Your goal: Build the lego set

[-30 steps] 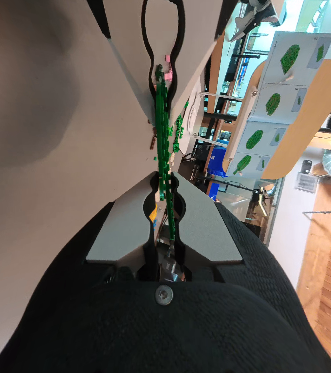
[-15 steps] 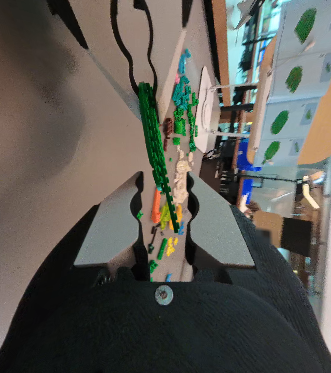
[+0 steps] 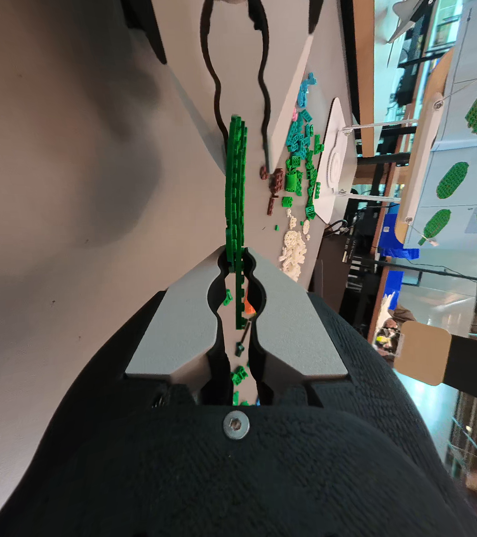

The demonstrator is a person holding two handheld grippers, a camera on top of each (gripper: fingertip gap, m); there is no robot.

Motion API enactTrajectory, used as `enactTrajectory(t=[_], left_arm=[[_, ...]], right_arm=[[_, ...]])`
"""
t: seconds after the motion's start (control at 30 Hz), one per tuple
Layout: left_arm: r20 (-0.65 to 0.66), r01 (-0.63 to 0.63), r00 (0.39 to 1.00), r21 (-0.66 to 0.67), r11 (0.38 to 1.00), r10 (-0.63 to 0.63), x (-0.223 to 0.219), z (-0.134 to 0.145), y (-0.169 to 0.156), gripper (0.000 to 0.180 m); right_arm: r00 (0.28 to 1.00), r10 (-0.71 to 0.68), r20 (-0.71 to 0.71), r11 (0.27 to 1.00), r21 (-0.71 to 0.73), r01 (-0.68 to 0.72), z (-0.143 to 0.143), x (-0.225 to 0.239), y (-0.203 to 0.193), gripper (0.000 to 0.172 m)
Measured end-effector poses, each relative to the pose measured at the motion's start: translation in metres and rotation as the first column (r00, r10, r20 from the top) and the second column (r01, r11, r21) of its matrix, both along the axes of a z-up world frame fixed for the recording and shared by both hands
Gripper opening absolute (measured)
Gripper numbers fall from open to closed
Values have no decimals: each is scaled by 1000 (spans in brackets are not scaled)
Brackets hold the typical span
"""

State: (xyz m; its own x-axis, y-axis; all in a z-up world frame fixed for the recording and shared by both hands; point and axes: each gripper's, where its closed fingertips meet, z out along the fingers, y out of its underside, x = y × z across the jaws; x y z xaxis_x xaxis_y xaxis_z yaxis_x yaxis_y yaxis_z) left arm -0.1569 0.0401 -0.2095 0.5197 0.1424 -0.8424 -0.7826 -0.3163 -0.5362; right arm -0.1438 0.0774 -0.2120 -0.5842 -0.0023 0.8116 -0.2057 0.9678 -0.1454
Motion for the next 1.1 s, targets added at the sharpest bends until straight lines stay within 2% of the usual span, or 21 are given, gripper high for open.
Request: enactTrajectory(t=[0.1,0.23,0.37,0.43,0.5,0.53,0.67,0.77,0.9,1.1], left_arm=[[-59,30,998,3,1000,-30,7,0,2,17],[-71,87,994,28,996,-85,16,3,3,17],[19,188,982,-6,982,-188,31,-4,5,36],[69,245,967,-7,970,-244,39,-6,5,37],[62,289,955,37,956,-291,48,2,2,24],[40,304,951,85,949,-308,52,10,0,14],[87,317,942,88,944,-324,52,12,-2,6],[144,315,934,103,943,-328,48,14,-4,5],[207,349,910,93,933,-361,51,10,-3,5],[314,380,859,138,915,-404,51,15,-7,4]], right_arm=[[999,-4,48,999,-41,5,0,5,1,7],[994,-6,107,994,-107,17,2,12,4,7],[983,26,184,989,-148,1,4,22,1,7],[966,70,250,981,-195,-21,3,32,-10,6],[960,97,264,977,-207,-42,4,35,-18,6],[958,108,265,977,-208,-53,4,37,-21,6],[975,88,204,983,-176,-52,7,30,-24,8],[986,97,134,977,-203,-69,13,27,-29,14],[987,113,117,967,-239,-83,14,28,-36,22],[983,142,116,955,-278,-106,15,32,-40,11]])
